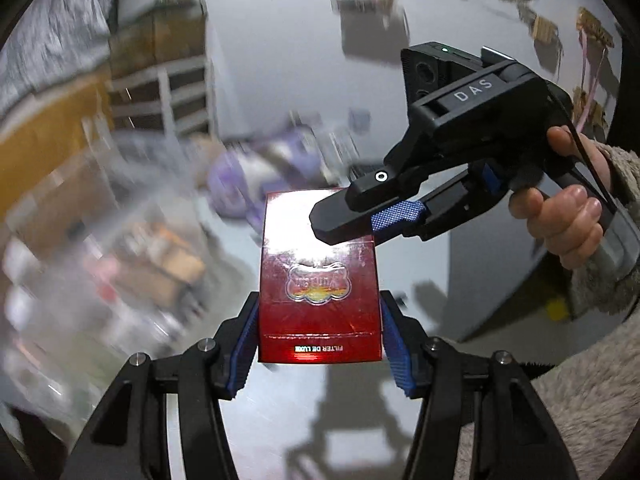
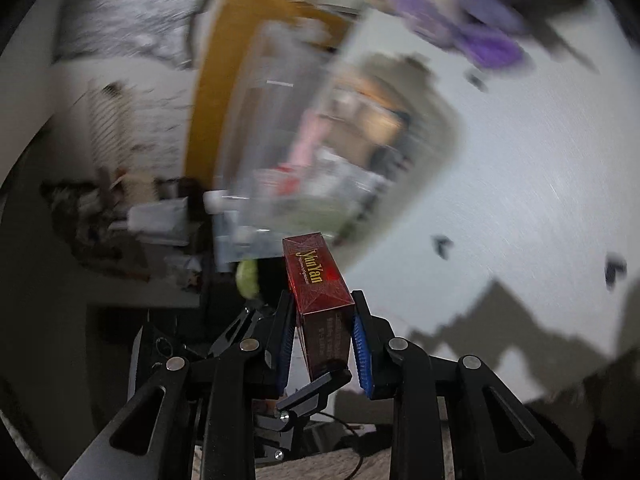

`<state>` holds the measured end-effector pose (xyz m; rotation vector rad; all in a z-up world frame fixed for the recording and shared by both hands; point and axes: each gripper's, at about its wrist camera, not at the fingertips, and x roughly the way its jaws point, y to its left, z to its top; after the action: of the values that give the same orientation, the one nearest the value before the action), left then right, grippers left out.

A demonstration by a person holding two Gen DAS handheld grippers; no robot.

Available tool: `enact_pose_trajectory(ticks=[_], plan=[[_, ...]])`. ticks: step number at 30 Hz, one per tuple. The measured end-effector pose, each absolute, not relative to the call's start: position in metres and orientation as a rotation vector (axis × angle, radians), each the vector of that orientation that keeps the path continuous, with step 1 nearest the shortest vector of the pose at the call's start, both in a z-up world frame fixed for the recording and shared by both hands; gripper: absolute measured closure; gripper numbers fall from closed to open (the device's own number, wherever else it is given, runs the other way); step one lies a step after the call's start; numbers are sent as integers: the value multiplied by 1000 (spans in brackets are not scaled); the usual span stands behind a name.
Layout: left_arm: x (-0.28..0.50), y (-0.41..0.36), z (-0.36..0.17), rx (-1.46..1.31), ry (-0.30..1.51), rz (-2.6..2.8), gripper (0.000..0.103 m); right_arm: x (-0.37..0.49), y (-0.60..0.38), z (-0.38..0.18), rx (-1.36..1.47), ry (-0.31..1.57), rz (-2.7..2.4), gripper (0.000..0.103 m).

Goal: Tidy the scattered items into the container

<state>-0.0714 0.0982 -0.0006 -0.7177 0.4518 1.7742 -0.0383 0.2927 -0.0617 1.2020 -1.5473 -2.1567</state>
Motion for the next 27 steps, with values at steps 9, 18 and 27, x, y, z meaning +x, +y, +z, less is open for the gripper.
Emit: enact_pose_trajectory(ticks=[9,18,27], plan=[[-142,97,87,-491,483,2025,47,-138,304,52,1080,-1165,-2210,76],[-213,98,101,-467,440,2264,36,-243,303,101,1083,-889,-2192,80],[-242,47,60,-690,285,2351,36,-330,305,36,1391,-797,-2178,80]])
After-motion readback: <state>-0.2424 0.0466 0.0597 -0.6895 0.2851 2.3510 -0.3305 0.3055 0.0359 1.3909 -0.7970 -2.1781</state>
